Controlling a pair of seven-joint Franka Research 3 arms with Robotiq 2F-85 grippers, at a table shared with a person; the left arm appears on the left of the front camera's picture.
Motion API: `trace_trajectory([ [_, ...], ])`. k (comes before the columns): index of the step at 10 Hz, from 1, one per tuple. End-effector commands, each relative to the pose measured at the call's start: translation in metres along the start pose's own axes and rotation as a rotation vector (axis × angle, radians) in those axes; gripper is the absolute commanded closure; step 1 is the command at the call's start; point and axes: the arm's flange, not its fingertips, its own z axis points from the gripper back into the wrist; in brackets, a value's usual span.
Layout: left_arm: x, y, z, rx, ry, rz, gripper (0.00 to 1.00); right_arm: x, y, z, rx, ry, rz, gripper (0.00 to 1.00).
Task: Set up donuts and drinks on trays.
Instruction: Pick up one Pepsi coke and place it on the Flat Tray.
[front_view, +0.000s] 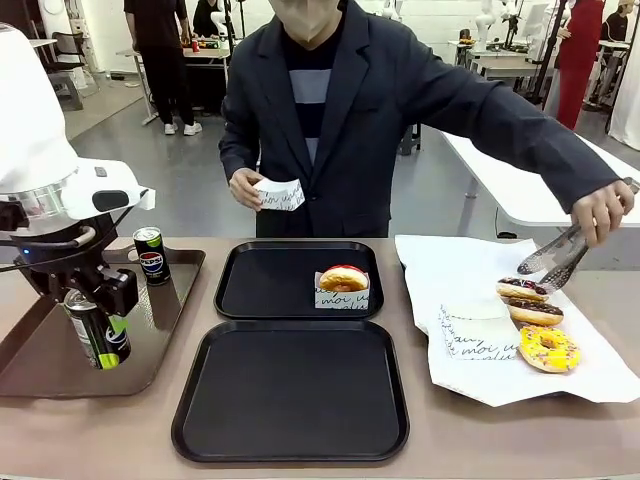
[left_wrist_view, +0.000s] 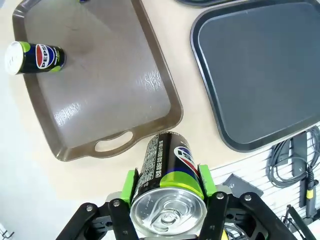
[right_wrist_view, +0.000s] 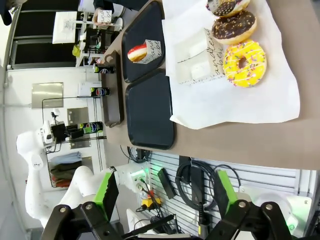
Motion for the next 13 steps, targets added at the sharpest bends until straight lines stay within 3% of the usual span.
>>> trace_trajectory([
  [1,0.021,0.003,-0.001,-0.02,-0.013,0.0,0.42,0.001,0.0,0.0,0.016,-0.005,0.018,0.0],
  [7,0.184,-0.009,-0.006,-0.149,-0.056,0.157,0.42,0.001,0.0,0.0,0.016,-0.005,0.018,0.0],
  [13,0.246,-0.024,-0.074,-0.139,-0.047,0.202,0.42,0.001,0.0,0.0,0.016,-0.005,0.018,0.0],
])
